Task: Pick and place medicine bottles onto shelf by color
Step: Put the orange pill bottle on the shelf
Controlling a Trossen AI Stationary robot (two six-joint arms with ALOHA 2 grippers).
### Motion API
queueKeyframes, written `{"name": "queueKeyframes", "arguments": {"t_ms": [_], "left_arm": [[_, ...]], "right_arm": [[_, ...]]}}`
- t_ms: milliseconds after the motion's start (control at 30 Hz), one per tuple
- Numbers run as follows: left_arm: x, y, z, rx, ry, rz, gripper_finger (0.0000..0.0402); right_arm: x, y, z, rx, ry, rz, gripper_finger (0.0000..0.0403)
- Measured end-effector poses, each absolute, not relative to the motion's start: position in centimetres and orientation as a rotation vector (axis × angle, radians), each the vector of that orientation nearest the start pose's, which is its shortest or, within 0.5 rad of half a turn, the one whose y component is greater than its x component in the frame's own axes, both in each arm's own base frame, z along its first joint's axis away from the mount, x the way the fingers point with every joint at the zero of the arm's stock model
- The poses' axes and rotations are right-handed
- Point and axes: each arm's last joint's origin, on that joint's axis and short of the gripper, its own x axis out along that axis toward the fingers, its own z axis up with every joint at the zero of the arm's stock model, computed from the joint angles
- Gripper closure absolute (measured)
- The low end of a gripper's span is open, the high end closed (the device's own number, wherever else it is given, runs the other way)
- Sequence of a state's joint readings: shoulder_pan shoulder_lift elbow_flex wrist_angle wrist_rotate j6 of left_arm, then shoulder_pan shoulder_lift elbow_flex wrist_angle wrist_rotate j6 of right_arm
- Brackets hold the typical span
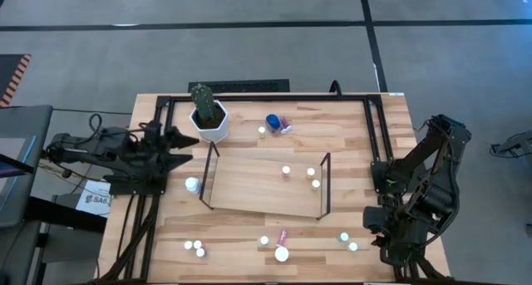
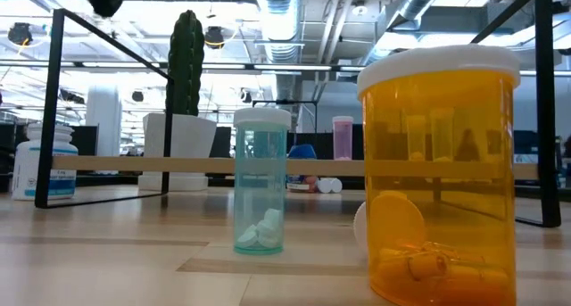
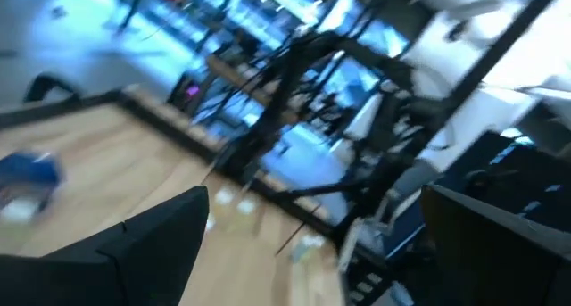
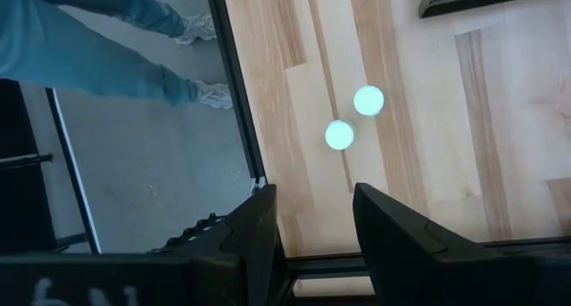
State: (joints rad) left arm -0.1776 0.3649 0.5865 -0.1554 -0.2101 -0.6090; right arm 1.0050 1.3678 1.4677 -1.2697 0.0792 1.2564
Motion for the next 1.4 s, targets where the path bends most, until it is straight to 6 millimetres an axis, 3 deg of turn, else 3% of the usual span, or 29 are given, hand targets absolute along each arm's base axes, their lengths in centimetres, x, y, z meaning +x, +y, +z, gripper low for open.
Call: {"name": "queueKeyframes", "arguments": {"t_ms": [233, 300, 433, 600, 700, 900, 1400], "left_arm": [[10.2, -1.0, 31.9, -0.823, -0.125, 0.068, 0.0008], [10.7, -1.0, 31.7, -0.854, -0.113, 0.092, 0.0008], [12.2, -1.3, 31.8, -0.869, -0.118, 0.087, 0.0008], [15.2, -2.0, 32.4, -0.739, -0.198, 0.043, 0.0008], [16.6, -2.4, 32.6, -0.644, -0.247, 0.028, 0.0008], [18.3, -2.7, 32.0, -0.566, -0.256, 0.064, 0.0008], [18.6, -2.9, 32.2, -0.587, -0.268, 0.006, 0.0008]], "right_arm": [[13.2, 20.3, 35.7, 0.451, 1.304, 0.050, 0.0232], [13.2, 20.2, 35.7, 0.377, 1.296, 0.091, 0.0231], [13.6, 19.8, 35.7, 0.121, 1.250, 0.250, 0.0228], [14.2, 19.4, 35.7, 0.050, 1.232, 0.288, 0.0229], [14.8, 19.3, 35.8, 0.082, 1.201, 0.273, 0.0231], [17.4, 19.7, 36.9, 0.516, 1.062, 0.165, 0.0230], [21.9, 18.9, 39.2, 0.635, 0.739, 0.284, 0.0234]]}}
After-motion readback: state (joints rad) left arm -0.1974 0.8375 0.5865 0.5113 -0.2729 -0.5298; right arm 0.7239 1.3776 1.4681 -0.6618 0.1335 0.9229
